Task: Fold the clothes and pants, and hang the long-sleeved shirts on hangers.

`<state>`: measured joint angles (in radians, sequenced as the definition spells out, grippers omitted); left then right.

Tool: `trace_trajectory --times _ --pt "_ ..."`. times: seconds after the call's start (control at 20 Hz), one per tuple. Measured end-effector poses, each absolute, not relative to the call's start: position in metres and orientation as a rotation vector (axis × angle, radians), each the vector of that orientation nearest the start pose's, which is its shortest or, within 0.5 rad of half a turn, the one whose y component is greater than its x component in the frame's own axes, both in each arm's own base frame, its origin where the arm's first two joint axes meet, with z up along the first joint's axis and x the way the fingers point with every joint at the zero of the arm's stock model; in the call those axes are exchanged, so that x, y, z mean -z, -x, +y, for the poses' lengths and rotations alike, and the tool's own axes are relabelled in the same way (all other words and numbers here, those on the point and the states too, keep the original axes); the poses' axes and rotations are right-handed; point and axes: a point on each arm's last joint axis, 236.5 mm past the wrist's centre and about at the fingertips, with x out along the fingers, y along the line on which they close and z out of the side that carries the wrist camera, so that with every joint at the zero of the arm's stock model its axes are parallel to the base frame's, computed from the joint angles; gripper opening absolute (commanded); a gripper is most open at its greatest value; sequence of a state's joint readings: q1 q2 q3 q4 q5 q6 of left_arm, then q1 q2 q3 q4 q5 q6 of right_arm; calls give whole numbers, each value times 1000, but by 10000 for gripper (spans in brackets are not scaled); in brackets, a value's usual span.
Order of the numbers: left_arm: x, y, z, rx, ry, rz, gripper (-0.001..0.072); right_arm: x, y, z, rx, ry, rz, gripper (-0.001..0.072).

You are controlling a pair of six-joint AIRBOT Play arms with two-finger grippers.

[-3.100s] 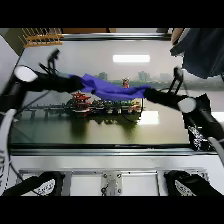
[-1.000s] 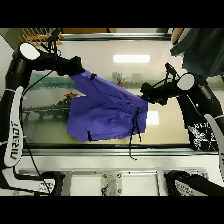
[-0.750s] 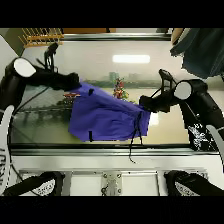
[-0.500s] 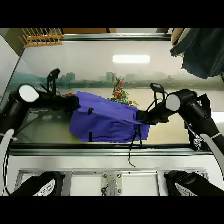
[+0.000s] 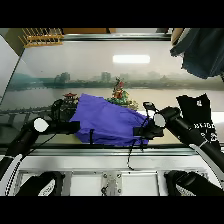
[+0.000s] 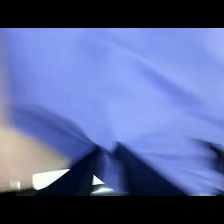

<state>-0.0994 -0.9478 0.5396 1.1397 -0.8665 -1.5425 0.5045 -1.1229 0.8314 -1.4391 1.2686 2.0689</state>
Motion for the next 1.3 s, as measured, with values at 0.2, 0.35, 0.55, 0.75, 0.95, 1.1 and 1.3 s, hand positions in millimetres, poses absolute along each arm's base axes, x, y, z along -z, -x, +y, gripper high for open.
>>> trace_trajectory --times 0.2,0.35,0.55,0.75,0.95,1.1,1.3 --pt "48 -278 -107 227 382 1249 438 32 -231 184 -161 -251 1541 646" --pt "15 -291 -112 265 383 1221 438 -6 -244 179 -217 -335 1444 646" --pt "-19 -297 -126 331 354 1197 436 -34 -255 115 -141 -417 1343 657" --pt "-36 -298 -153 413 304 1161 4 2 -241 64 -47 -576 1368 720" --pt "-44 -293 -183 491 262 1126 4 49 -238 52 -47 -816 1345 720" --pt "-49 -289 -201 538 237 1103 4 73 -242 54 -83 -912 1320 720" --pt "-52 -287 -213 567 225 1083 4 93 -253 69 -155 -957 1305 719"
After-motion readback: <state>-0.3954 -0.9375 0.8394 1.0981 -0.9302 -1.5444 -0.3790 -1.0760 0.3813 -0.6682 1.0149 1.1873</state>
